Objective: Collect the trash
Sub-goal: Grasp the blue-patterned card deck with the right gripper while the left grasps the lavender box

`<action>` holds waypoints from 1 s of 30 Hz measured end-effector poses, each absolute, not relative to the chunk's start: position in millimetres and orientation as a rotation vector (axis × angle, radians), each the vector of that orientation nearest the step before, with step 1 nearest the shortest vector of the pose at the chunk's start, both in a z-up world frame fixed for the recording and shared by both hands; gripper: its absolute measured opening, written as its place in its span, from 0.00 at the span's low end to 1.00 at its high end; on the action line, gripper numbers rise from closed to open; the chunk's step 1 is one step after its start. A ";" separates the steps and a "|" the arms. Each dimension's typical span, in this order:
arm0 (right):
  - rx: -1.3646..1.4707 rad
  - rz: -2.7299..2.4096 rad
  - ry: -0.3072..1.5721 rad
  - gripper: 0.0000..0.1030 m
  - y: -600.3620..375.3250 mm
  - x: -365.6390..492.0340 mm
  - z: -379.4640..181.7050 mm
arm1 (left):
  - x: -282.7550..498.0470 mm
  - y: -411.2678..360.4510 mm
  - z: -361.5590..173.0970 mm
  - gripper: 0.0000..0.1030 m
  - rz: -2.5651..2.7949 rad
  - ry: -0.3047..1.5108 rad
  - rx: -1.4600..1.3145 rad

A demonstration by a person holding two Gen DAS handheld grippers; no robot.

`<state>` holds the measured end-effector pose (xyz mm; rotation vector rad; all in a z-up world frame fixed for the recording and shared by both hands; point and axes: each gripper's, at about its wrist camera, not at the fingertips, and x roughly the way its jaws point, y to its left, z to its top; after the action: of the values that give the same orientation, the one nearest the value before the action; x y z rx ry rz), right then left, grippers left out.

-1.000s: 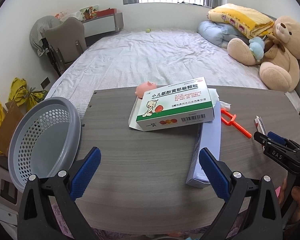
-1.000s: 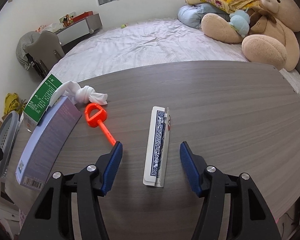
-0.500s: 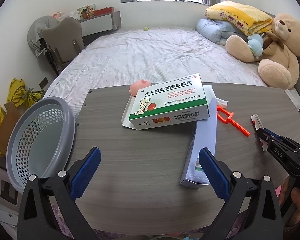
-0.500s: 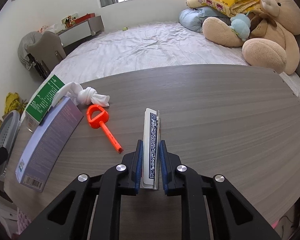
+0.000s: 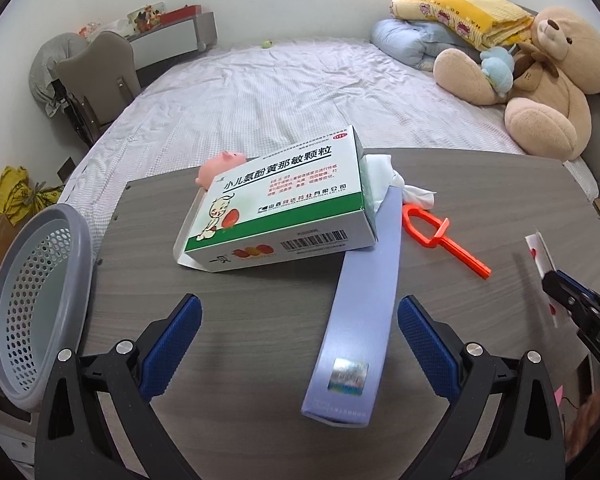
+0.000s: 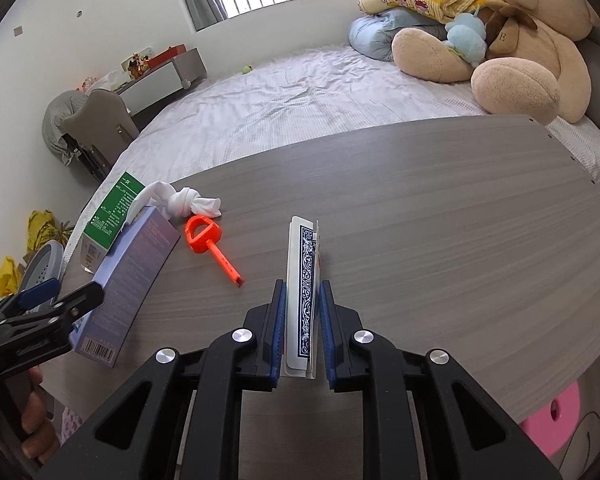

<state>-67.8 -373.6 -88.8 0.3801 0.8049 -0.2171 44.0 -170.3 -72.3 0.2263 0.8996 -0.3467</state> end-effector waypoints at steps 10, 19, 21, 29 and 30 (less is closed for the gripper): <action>0.379 -0.196 0.810 0.16 -371.4 -73.6 -90.4 | 52.7 -195.6 -85.5 0.93 -0.321 0.872 0.273; 0.388 -0.193 0.815 0.16 -372.1 -76.4 -91.1 | 44.4 -205.3 -87.7 0.43 -0.374 0.916 0.269; 0.388 -0.190 0.810 0.16 -370.8 -77.2 -89.3 | 41.4 -205.2 -86.9 0.43 -0.374 0.919 0.270; 0.387 -0.178 0.794 0.16 -365.5 -81.8 -78.9 | 24.7 -197.5 -81.4 0.32 -0.426 0.939 0.238; 0.388 -0.178 0.790 0.16 -364.2 -83.1 -77.5 | 23.6 -196.1 -81.1 0.30 -0.431 0.941 0.234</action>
<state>-83.1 -364.2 -77.5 0.3878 0.7902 -0.1778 23.6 -196.1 -81.1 0.2342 0.9405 -0.4311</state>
